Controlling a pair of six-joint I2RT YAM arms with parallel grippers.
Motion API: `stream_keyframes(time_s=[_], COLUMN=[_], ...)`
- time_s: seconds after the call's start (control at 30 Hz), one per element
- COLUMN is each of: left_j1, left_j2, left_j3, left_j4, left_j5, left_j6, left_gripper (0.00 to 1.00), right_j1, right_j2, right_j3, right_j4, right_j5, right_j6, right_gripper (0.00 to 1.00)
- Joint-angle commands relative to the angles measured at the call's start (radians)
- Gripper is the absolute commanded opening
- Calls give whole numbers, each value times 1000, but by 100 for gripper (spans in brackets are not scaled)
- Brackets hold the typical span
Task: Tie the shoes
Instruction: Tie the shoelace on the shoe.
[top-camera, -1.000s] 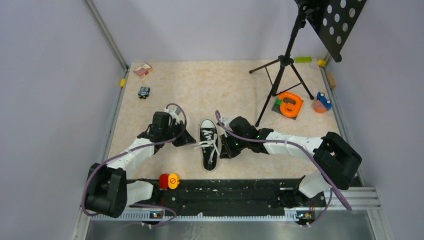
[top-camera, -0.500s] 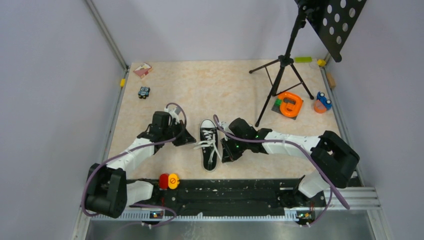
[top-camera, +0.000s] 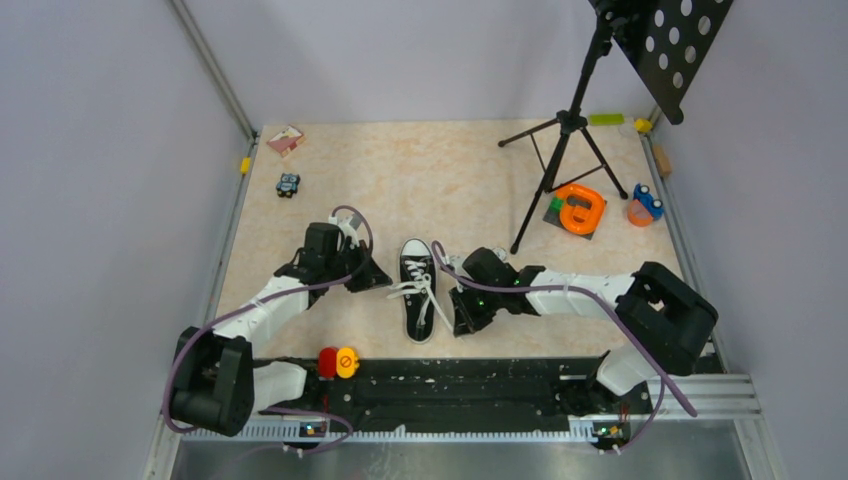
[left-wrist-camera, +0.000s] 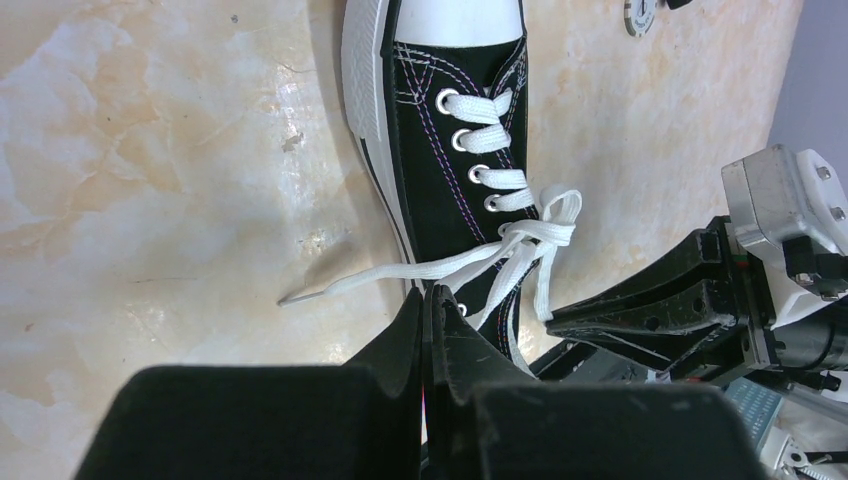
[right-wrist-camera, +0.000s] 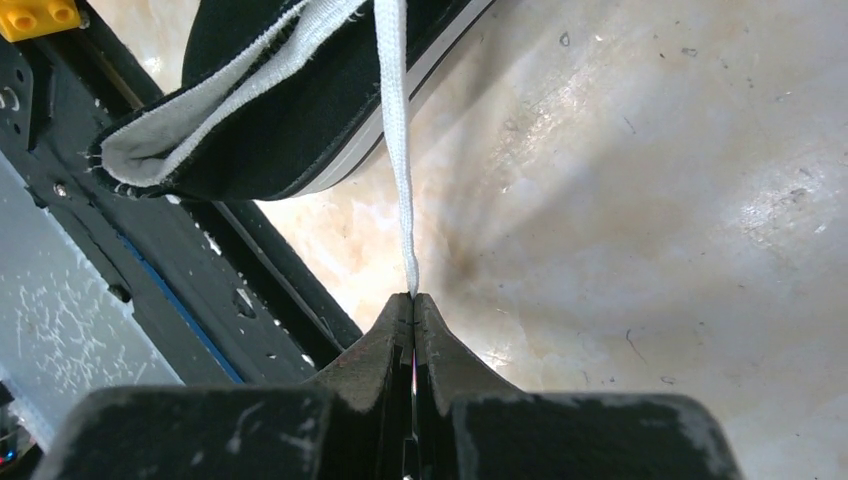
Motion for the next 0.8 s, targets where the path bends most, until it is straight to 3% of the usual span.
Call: stream_keyframes(time_s=[0.0,0.03,0.1,0.2,0.57,0.77], left_j1=[4,4,4,3,-6,-11], left_j2=[-25,-23,-23,-25,-14,-16], left_j3=[22,25,28,28,32,32], left_j4=[33,32,31,30,31,24], left_j5=[2,5,6,7,9,9], left_j6=[0,1,2,1,0,-1], left_gripper=[0,0,0,0,0,0], right_j1=[12,11,12,10,-86,-95], right_j2=[-29,-28,-33,-63,-46,34], right_j3=[4,13,34,70,157,180], right_j4=[55,54,46,51,247,325], right_j5=[29,35,54,123,276,183], right_j6=[10,10,8,18,297,337], right_gripper=[0,7,30,41,40,36])
